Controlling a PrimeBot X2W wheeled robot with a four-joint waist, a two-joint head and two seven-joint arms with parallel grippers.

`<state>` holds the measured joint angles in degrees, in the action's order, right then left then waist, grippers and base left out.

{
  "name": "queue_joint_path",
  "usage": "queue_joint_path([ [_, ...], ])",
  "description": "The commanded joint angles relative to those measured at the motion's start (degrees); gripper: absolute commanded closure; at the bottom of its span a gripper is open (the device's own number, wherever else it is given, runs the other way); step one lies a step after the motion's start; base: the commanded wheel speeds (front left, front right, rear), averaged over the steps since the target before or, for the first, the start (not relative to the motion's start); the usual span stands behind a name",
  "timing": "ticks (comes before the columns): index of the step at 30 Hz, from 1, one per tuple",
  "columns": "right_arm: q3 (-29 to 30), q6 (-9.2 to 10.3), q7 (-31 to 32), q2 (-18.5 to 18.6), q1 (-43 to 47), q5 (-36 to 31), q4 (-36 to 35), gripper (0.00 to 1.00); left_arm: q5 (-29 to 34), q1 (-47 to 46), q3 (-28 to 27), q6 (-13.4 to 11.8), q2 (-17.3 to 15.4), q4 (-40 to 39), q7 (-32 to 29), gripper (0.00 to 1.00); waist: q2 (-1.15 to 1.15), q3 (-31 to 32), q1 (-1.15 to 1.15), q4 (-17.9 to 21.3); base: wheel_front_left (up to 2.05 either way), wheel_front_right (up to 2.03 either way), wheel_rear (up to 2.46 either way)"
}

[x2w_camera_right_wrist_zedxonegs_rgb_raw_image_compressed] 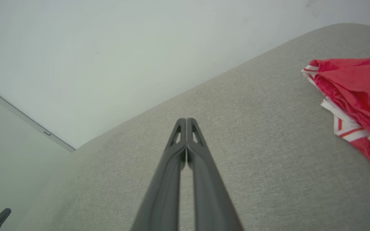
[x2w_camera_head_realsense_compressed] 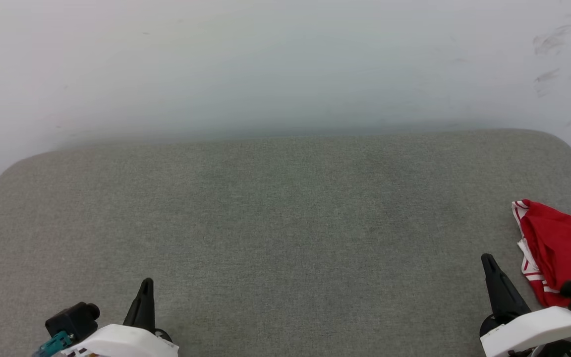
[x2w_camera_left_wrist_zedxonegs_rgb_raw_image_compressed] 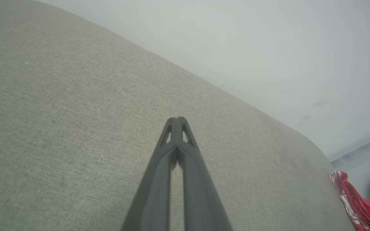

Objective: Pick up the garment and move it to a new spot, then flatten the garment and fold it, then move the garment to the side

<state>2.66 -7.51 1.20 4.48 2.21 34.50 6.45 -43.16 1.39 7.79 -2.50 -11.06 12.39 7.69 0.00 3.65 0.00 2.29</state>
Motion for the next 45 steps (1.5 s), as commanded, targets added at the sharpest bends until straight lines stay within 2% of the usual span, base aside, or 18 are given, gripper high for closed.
queue_joint_path([
  [1,0.27,0.01,0.21,-0.09,-2.01,2.31,-0.39,1.0,-1.79,-1.91,-0.91,0.57,0.01,-0.65,-0.43,1.0,0.0,-0.05,0.0,-0.04,0.0,0.0,0.0],
  [21,1.38,0.01,1.74,-0.54,-4.16,19.0,1.95,1.0,-16.0,-3.83,-5.01,3.44,2.48,0.01,-4.61,1.0,0.0,-0.88,0.0,-0.53,0.0,0.0,0.0],
  [45,2.4,0.02,3.24,-0.99,-6.03,34.23,4.15,1.0,-29.02,-5.52,-8.79,6.12,4.76,0.63,-8.47,1.0,0.0,-1.81,0.0,-1.09,0.0,0.0,0.0],
])
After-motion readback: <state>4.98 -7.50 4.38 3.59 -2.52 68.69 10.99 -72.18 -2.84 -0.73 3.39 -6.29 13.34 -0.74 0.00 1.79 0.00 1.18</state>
